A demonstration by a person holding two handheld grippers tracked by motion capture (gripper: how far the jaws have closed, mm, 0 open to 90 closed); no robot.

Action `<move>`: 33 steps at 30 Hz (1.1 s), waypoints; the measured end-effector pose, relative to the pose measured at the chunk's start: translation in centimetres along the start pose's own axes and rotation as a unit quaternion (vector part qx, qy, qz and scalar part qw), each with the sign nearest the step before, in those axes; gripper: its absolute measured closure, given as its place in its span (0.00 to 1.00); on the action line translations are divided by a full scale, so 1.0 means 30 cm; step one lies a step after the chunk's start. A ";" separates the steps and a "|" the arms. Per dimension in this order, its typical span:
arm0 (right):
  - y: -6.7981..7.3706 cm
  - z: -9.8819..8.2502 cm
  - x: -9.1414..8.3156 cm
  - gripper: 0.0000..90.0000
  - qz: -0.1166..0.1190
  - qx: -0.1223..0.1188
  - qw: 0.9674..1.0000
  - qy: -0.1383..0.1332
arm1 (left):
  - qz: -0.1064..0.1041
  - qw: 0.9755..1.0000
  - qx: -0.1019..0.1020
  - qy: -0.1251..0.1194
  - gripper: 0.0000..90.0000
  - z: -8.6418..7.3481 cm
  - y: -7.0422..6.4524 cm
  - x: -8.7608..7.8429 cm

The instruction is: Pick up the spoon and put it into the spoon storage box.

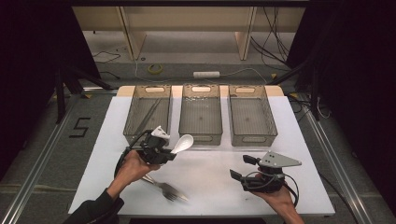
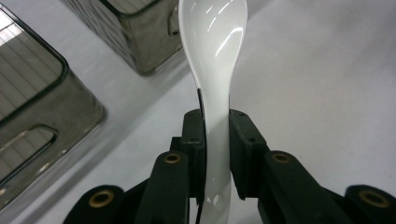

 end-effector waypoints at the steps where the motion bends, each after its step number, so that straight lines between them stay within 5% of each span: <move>1: 0.000 0.000 0.001 0.29 0.000 -0.002 1.000 -0.001 | 0.002 1.000 -0.001 -0.003 0.86 0.005 0.002 0.000; 24: -0.004 -0.004 0.009 0.29 0.000 0.004 1.000 0.005 | 0.011 0.996 -0.043 -0.072 0.86 0.187 0.103 0.000; 33: -0.003 -0.004 0.009 0.29 0.001 0.003 1.000 0.005 | 0.019 0.995 -0.058 -0.081 0.86 0.249 0.143 0.025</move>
Point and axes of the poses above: each handheld gripper's, and its own axes: x roughly forward along the jaws, z roughly out of its top, y roughly to its left, the point moved 3 cm from there along x, roughly forward along the jaws, and after that the axes turned 3 degrees about y, right-handed, at the moved point
